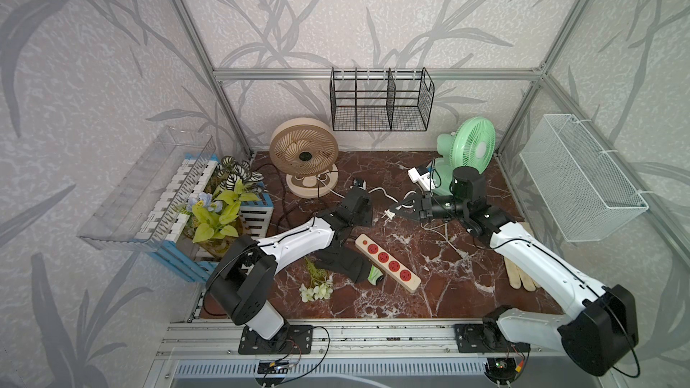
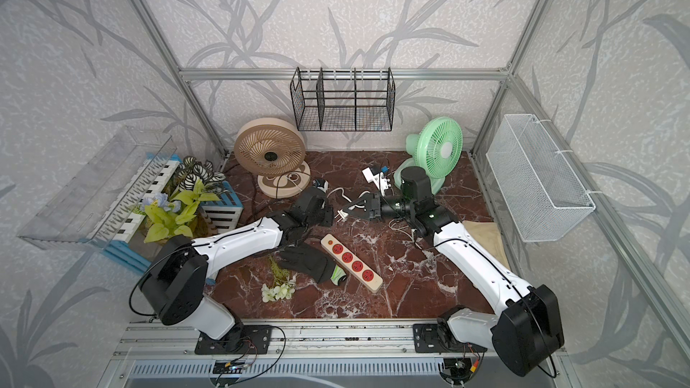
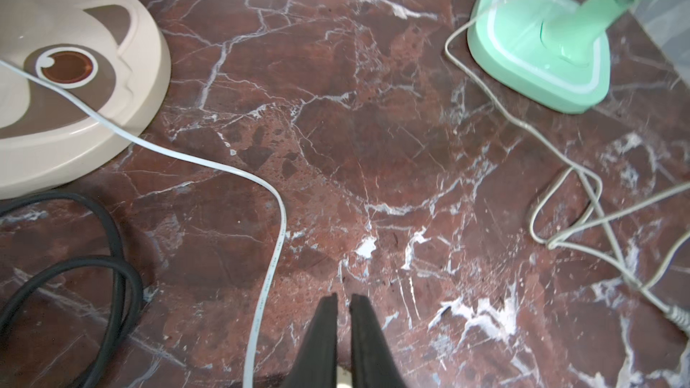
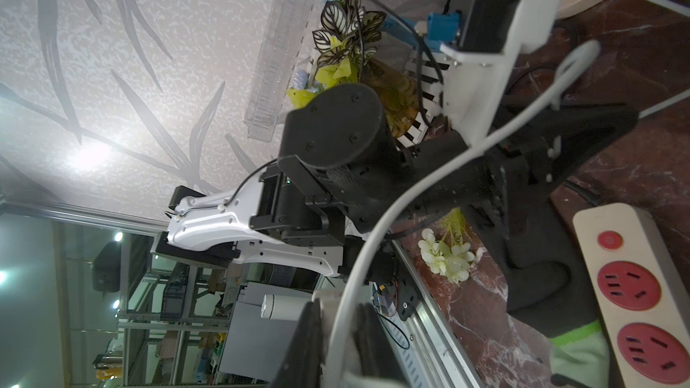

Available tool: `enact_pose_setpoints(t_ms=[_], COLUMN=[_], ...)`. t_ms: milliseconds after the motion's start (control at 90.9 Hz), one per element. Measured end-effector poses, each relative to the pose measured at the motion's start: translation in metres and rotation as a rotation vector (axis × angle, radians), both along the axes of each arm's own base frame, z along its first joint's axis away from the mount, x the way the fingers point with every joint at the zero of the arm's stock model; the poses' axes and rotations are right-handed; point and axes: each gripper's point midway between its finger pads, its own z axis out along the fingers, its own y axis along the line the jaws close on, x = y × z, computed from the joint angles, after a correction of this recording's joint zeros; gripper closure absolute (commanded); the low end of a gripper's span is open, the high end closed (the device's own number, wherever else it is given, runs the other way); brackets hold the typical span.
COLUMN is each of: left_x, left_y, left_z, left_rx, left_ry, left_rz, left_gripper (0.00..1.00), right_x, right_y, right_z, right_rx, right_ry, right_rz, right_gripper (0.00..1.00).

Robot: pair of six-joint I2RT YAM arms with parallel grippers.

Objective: Plug the desk fan into the power strip
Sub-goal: Insert the plug into the socket.

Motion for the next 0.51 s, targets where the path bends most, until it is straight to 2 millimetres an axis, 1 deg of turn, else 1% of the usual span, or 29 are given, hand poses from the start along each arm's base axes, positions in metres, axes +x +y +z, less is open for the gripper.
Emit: enact_pose_setpoints(t_ms=[132,264,407,506], left_x=[0.011,0.009,0.000,-0.008], left_y=[0.023,0.045,0.052,0.056], left_z=[-0.003,-0.009,-0.022,-0.036], left_rx=[-0.031,-0.056,-0.071,-0.077], left_ry=[0.021,0.045,0.079,0.112], left_rz=[0.064,0.113,0.123,0.131], left_gripper=[0.94,0.94,0.93,0.91], right_x=[-0.004,-0.012,-0.025,-0.028], right_y=[-0.002,0.002,0.011,0.011], right_z=[-0.028,-0.059,-0.089,-0.108], right_rx=[-0.095,-0.227,-0.359,-0.439], right_ry=[-0.057,-0.144,-0.290,-0.370], right_rz=[-0.014,-0.005,0.034,0.056], right_gripper=[1.00,1.00,1.00,1.00])
